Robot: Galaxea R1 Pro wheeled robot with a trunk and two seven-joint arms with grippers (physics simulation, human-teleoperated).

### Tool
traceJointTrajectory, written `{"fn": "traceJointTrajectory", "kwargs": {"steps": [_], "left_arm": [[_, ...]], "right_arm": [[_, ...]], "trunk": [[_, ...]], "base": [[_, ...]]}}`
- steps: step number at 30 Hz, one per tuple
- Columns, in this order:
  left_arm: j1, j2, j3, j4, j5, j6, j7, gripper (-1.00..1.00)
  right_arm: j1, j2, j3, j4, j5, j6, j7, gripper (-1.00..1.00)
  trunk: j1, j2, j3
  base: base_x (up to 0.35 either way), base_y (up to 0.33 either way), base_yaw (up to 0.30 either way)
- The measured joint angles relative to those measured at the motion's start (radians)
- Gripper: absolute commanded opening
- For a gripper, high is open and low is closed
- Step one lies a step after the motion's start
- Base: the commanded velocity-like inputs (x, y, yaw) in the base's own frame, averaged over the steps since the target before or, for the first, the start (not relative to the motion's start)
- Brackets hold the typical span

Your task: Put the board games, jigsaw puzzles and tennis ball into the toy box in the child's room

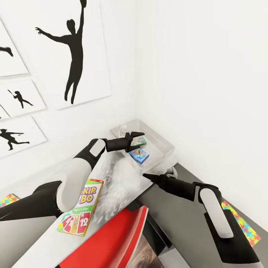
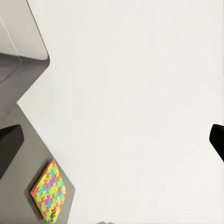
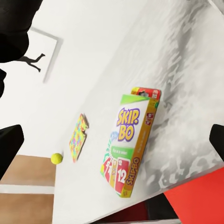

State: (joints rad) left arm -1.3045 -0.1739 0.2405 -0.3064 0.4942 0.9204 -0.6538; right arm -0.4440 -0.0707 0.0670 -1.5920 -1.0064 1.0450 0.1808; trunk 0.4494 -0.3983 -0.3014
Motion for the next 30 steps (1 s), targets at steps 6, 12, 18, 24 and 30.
{"fn": "traceJointTrajectory", "kwargs": {"steps": [6, 12, 18, 24, 30], "left_arm": [[0.005, 0.041, -0.002, -0.033, 0.003, 0.055, -0.023, 1.00], [0.015, 0.201, -0.004, -0.052, 0.002, 0.080, -0.128, 1.00], [0.078, 0.410, -0.005, -0.056, -0.006, 0.083, -0.261, 1.00], [0.156, 0.565, -0.007, -0.057, -0.008, 0.083, -0.393, 1.00], [0.248, 0.625, -0.007, -0.073, -0.015, 0.076, -0.499, 1.00]], "right_arm": [[0.009, -0.001, -0.018, -0.001, 0.002, 0.000, 0.073, 1.00], [0.046, -0.030, -0.070, 0.000, 0.004, -0.001, 0.116, 1.00], [0.061, -0.055, -0.083, 0.000, 0.003, -0.002, 0.177, 1.00], [0.084, -0.058, -0.085, 0.000, 0.004, -0.002, 0.198, 1.00], [0.109, -0.057, -0.086, 0.000, 0.004, -0.002, 0.219, 1.00]], "trunk": [[0.000, 0.000, 0.009], [0.000, 0.000, 0.019], [0.000, 0.000, 0.029], [0.000, 0.000, 0.039], [0.000, 0.000, 0.049]], "base": [[-0.037, 0.000, 0.000], [-0.065, 0.000, 0.000], [-0.008, 0.000, 0.000], [-0.001, 0.000, 0.000], [0.000, 0.000, 0.000]]}}
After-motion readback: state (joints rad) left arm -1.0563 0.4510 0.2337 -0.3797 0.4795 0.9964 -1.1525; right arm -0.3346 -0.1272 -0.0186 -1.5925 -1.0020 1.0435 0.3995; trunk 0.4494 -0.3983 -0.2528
